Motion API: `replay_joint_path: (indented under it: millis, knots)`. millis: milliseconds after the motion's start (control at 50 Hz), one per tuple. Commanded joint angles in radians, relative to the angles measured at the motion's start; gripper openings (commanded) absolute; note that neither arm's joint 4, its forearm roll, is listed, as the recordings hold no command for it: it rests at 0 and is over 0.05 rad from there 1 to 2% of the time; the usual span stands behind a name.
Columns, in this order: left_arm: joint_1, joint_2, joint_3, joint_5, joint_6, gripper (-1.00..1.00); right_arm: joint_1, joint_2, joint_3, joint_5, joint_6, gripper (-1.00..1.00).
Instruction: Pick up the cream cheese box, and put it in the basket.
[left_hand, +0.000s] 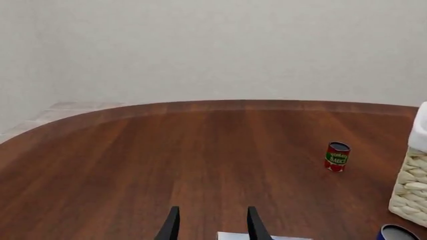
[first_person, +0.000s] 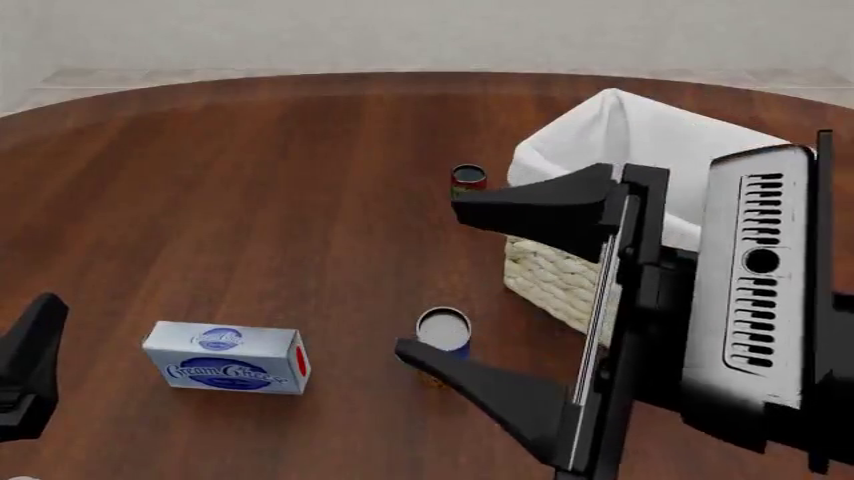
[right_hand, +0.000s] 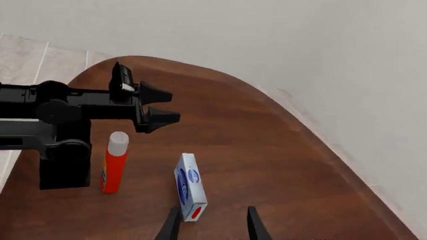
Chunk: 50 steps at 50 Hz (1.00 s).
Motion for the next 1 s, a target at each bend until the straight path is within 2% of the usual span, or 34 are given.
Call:
replay_joint_path:
  millis: [20,340,640,1000]
  knots:
    - [0.001,0.002,0.0,-0.002,-0.003,1.0,0.008,0.073,-0.033,0.01,-0.003,1.0]
    - [0.001,-0.001,0.001,0.001,-0.006,1.0,0.006,0.145,-0.048,0.009,-0.009,1.0]
    - [0.005,0.006,0.001,-0.004,-0.008,1.0,-0.001,0.252,-0.055,-0.048,0.034,1.0]
    - [0.005,-0.002,0.001,0.004,-0.011,1.0,-0.005,0.361,-0.079,-0.077,0.04,1.0]
